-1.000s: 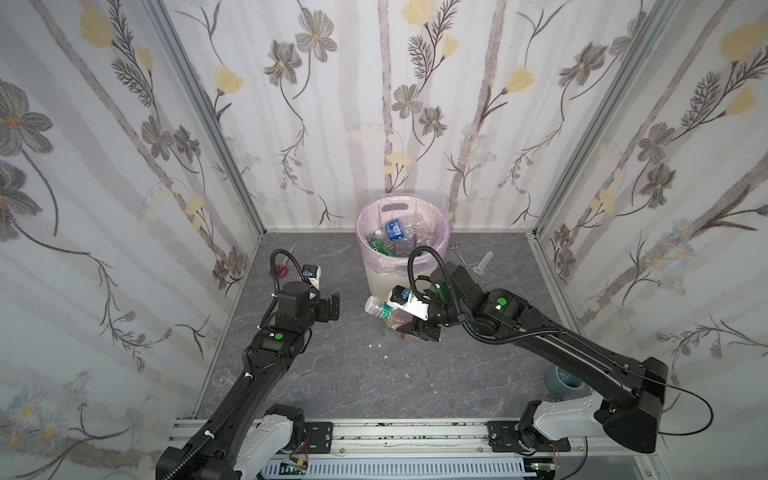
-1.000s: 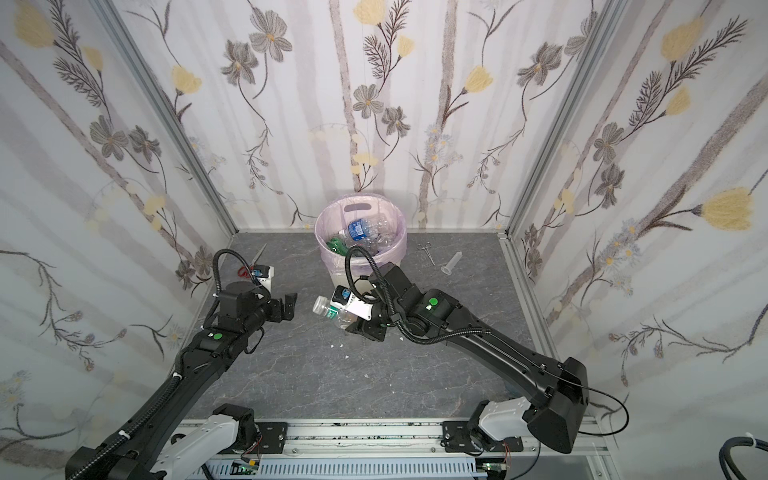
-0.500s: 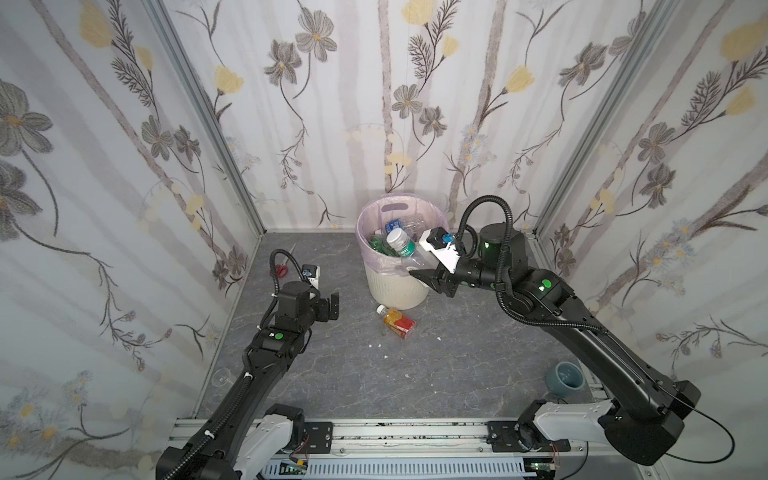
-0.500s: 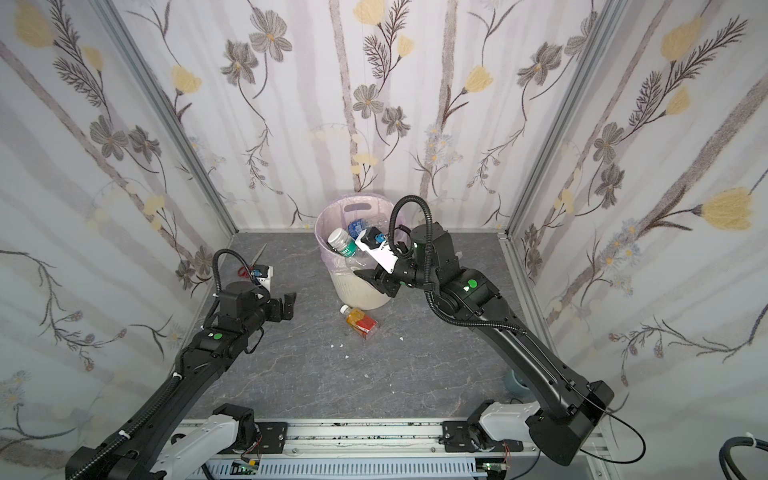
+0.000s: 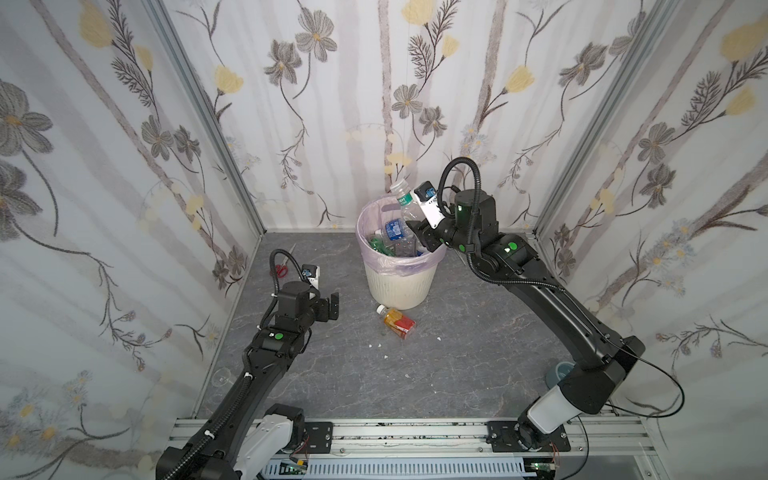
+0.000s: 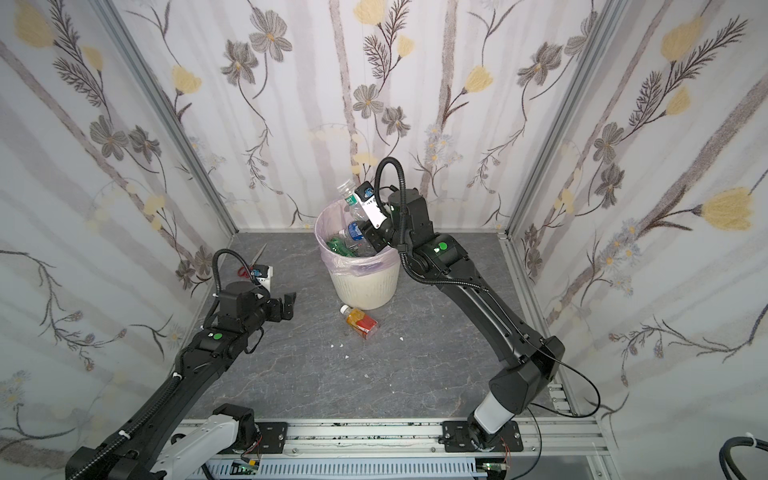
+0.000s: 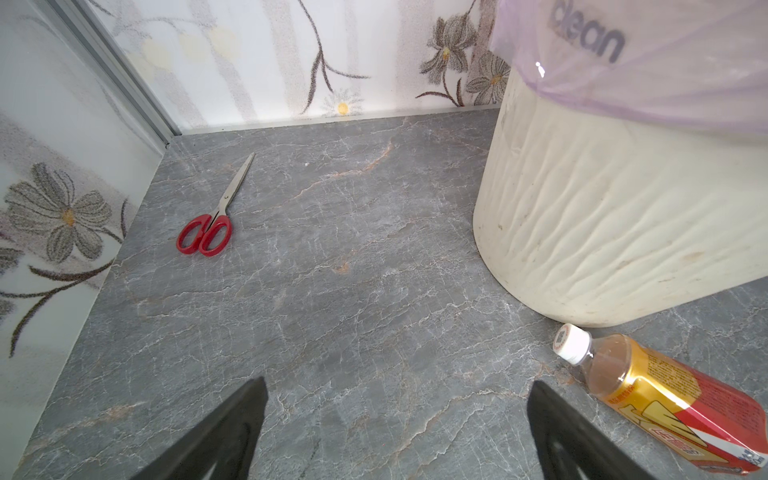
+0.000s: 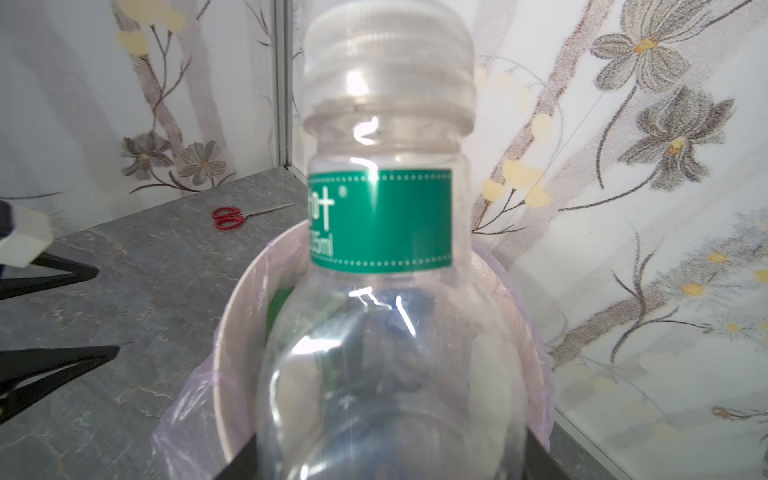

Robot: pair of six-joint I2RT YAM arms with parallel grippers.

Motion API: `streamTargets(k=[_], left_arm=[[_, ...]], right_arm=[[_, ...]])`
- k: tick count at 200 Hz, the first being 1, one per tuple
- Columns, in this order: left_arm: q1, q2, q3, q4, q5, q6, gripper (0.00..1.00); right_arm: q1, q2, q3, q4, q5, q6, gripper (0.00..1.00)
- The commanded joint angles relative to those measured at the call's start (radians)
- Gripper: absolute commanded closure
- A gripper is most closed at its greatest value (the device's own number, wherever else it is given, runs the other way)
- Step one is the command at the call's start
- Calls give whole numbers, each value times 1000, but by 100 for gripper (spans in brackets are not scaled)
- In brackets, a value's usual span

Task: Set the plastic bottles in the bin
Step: 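Lift the square clear bottle with the right gripper and carry it over the bin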

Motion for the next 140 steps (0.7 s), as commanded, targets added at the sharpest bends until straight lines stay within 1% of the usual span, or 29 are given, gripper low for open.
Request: streamTargets(k=[1,20,47,107,133,140], left_arm=[[2,-5,-1,31,-9,1,0],[2,-6,-1,31,-9,3,0],[3,-8,-3,30,-10,4,0],[5,-12,-4,29,-9,3,0],[5,-18,-7,29,-10,1,0],[5,-20,-9,28,-12,1,0]], right_arm=[[1,54,59,-36,103,0,48],[1,84,78,-56,118,-3,46],[1,106,79,-79,110,0,44],[-1,153,82,-97,94,15,43],[-1,171,82,-101,81,27,40],[-1,173,82,-106,79,28,38]])
